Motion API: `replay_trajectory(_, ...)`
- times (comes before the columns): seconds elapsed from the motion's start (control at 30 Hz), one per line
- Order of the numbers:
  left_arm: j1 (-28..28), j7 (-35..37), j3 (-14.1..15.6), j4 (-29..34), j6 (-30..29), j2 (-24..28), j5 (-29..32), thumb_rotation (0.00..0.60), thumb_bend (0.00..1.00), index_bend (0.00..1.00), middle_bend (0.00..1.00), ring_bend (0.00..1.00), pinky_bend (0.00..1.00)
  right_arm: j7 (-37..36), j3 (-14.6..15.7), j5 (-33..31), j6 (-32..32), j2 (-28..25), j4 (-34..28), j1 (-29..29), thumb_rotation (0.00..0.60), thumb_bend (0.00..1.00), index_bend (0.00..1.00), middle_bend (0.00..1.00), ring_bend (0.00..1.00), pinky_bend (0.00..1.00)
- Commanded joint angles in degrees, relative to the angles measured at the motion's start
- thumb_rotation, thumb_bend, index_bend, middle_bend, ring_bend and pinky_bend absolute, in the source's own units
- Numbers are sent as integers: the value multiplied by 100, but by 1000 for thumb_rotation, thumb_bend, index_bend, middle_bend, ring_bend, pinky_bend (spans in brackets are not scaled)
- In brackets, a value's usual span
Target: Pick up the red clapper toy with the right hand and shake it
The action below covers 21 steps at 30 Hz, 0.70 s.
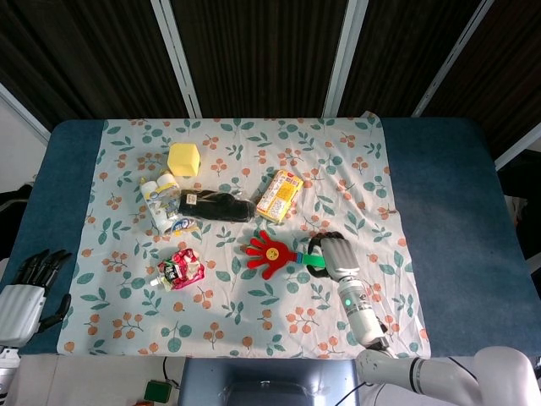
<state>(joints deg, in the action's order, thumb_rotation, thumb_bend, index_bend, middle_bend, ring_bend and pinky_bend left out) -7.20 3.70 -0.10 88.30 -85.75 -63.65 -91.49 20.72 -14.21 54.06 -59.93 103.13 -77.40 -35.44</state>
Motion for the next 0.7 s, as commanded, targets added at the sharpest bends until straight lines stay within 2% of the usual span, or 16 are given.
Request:
replay_trajectory(0.03,-2,-2,1,0,12,-2,7,600,466,116,84,29,100,-273,-27,128,28,-16,6,47,600,483,814,561,517,595)
replay_trajectory(0.1,-2,-8,4,4,19,-2,8,600,467,118,84,30,100,-391,-37,170,55,-24,4,55,600,489,820,580,563,663)
replay_trajectory(0.2,2,-15,8,9,13,0,2,600,469,121,85,30,101,-536,-48,233,62,-19,3,69,600,495,830,597,590,696)
replay_trajectory(0.5,16,8,11,19,-7,14,-2,600,470,123,86,34,105,-950,-112,337,64,12,20,122,600,510,903,751,767,840)
replay_trajectory(0.7,21,0,10,19,-1,9,11,600,471,123,88,36,107,-1787,-193,490,181,96,124,229,600,519,944,813,828,883)
